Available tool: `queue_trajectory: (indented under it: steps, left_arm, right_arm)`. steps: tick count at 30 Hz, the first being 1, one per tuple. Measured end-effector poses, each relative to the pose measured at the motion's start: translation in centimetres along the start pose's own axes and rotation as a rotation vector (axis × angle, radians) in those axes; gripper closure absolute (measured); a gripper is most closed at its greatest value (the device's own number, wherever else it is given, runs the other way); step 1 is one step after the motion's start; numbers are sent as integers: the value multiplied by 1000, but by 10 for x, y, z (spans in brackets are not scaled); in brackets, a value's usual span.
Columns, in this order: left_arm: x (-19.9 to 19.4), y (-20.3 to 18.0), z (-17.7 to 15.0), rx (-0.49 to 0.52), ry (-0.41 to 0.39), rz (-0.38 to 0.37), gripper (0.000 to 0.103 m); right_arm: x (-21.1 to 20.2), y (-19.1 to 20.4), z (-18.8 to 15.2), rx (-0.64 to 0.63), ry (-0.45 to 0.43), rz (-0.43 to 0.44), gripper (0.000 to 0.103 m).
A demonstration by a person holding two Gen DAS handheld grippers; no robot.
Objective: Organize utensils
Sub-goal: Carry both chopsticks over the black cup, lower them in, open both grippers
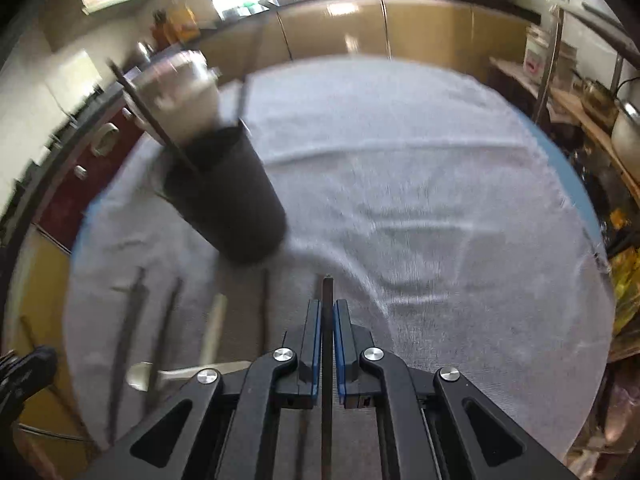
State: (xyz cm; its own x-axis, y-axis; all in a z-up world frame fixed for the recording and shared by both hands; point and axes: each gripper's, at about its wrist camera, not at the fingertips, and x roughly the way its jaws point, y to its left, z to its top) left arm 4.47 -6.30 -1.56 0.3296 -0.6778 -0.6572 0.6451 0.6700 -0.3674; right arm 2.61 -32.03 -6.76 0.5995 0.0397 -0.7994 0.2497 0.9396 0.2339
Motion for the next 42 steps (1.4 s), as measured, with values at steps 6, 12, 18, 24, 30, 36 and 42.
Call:
queue_trajectory:
  steps: [6,12,18,24,30,36,42]
  left_arm:
    - [-23,-16,24,49,-74,5,98]
    - [-35,-24,54,85,-143,47,98]
    - [-37,-30,98,123,-184,87,98]
    - [-45,-41,148,166,-262,112,98]
    - [-45,-45,186,166,-361,140,98]
    - [-17,-32,192,121,-394,176,98]
    - [22,-6,173,42,-286,199,98]
  right_arm:
    - [-57,13,15,-5,-188,70,97]
    - [-101,30,26,-7,-360,104,97]
    - [-125,44,49,1,-467,113,97]
    - [-150,60,90,-16,-562,104,97]
    - [-157,69,126,3,-653,81,97]
    - [-138,65,140,71,-720,50,97]
    - [-83,63,138,71,-603,31,97]
